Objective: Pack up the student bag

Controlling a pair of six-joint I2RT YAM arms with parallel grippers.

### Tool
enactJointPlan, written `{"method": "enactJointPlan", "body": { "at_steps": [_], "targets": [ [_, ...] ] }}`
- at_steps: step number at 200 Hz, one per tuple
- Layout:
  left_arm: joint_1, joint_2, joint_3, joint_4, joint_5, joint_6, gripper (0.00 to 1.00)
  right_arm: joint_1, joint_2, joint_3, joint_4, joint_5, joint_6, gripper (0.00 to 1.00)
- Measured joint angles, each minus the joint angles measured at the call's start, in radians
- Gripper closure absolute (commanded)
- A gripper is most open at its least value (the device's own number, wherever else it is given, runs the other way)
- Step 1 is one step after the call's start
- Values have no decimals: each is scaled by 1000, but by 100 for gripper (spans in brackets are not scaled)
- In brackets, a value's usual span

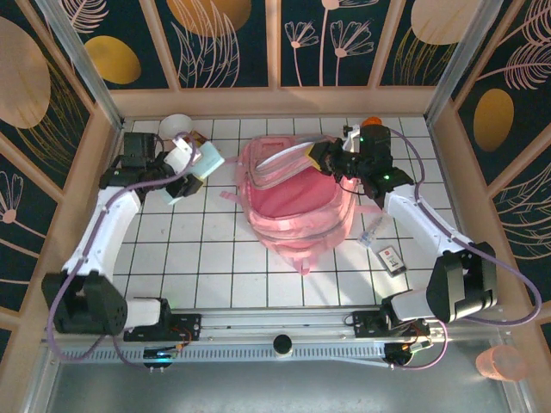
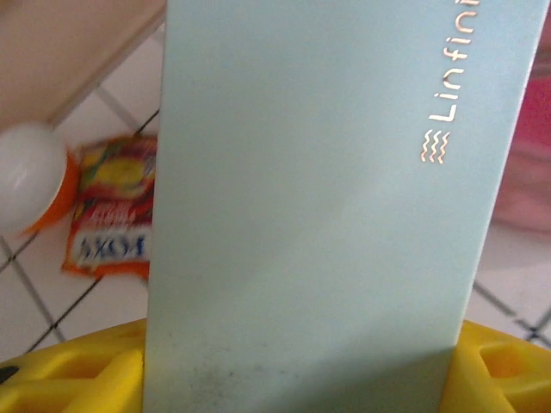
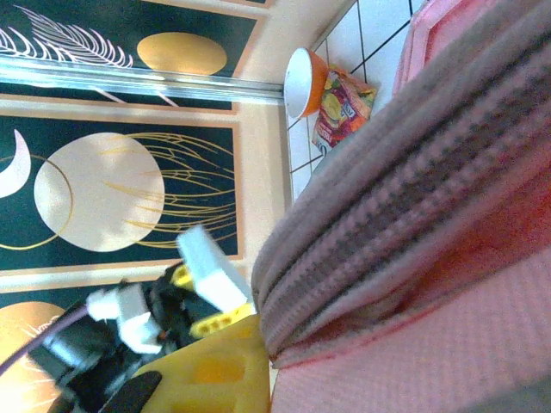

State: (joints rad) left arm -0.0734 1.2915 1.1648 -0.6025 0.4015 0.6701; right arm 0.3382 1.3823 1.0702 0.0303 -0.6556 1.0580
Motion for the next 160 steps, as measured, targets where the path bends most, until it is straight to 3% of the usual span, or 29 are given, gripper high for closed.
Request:
{"method": "enactJointPlan", "body": {
  "at_steps": [39,71,128,160],
  "targets": [
    [-133,-176,-104,27,100,-9,65,9,28,0,33,-3,0,100],
    [-336,-248,-164,96,117,-36,67,20,45,0,54,-3,13,100],
    [-612,-112,-163,185,19,12,66,31,55,0,72,-2,23,100],
    [-698,3,-154,266,-76,48,65,32,55,0,72,-1,23,100]
  ]
}}
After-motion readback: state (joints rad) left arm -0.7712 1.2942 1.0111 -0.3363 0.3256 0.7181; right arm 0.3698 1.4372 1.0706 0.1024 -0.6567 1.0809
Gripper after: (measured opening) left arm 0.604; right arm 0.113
